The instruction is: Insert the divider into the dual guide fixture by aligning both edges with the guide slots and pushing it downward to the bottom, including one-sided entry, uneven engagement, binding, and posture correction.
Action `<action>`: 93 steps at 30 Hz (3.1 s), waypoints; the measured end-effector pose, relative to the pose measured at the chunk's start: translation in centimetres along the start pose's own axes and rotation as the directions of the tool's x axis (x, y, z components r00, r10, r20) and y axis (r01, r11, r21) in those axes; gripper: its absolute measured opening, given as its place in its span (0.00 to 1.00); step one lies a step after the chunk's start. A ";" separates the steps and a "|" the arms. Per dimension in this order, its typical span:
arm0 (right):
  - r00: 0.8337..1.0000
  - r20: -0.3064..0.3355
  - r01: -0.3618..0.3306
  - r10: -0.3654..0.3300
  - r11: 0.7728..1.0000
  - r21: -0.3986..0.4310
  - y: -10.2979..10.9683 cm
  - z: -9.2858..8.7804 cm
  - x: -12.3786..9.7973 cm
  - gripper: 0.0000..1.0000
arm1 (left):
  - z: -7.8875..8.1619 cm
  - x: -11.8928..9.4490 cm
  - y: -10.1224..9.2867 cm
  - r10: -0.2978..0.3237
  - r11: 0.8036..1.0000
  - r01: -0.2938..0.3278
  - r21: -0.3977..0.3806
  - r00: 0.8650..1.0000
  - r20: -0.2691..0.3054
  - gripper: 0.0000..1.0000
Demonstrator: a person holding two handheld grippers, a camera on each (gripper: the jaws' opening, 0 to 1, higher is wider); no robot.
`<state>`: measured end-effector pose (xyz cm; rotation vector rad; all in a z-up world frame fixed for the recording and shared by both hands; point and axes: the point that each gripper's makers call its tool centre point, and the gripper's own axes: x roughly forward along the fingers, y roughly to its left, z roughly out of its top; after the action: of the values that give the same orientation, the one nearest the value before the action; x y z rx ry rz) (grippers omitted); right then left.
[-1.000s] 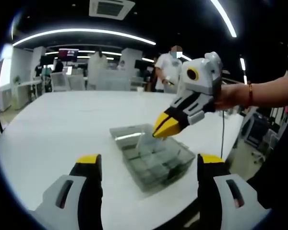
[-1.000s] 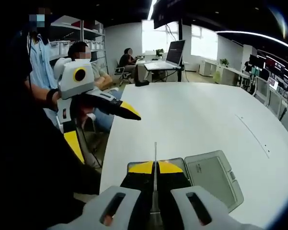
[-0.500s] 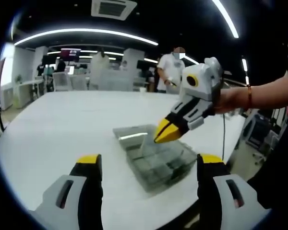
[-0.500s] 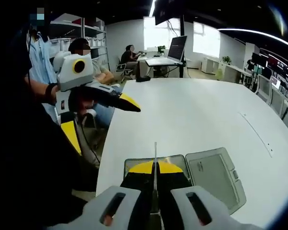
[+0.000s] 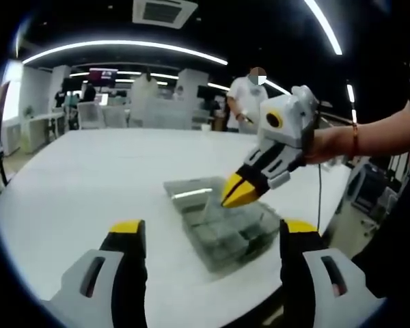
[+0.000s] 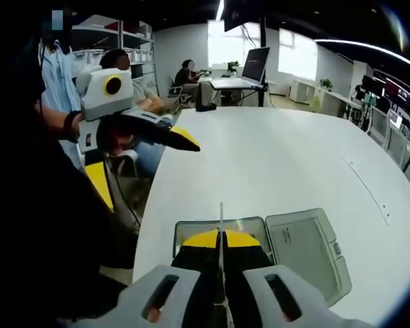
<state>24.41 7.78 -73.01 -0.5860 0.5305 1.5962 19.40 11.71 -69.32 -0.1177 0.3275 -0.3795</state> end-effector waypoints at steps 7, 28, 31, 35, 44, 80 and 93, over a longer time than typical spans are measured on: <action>1.000 -0.022 -0.021 0.021 0.999 -0.040 0.0 0.0 0.4 0.00 | -0.1 0.0 0.0 0.002 1.000 -0.002 -0.003 1.000 -0.001 0.78; 0.992 -0.115 -0.057 0.048 0.996 -0.076 0.1 -1.1 1.8 0.00 | 0.0 -0.4 0.1 0.014 1.000 -0.014 0.000 1.000 -0.003 0.78; 0.991 -0.126 -0.060 0.051 0.996 -0.073 0.1 -1.3 2.0 0.00 | -0.1 -0.4 -0.1 0.015 1.000 -0.015 0.001 1.000 -0.006 0.78; 0.989 -0.138 -0.059 0.049 0.996 -0.064 0.1 -1.4 2.2 0.00 | -0.2 -0.6 0.0 0.018 1.000 -0.018 -0.003 1.000 -0.002 0.78; 0.984 -0.176 -0.045 0.042 0.999 -0.013 0.0 -2.0 2.8 0.00 | -0.4 -1.0 0.1 0.029 1.000 -0.029 -0.006 1.000 -0.002 0.78; 0.968 -0.249 0.024 -0.031 0.999 -0.030 -0.2 -3.3 3.4 0.04 | -0.7 -1.3 -0.9 0.007 1.000 -0.007 0.001 1.000 -0.018 0.78; 0.984 -0.104 0.155 -0.143 0.981 0.117 -0.1 -3.0 -0.2 0.19 | -0.8 -0.2 -2.8 -0.102 0.994 0.105 0.042 0.992 -0.070 0.80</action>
<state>24.73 5.70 -75.14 -0.5952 0.6383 1.3876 17.98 9.20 -69.50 -0.0779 0.3804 -0.4946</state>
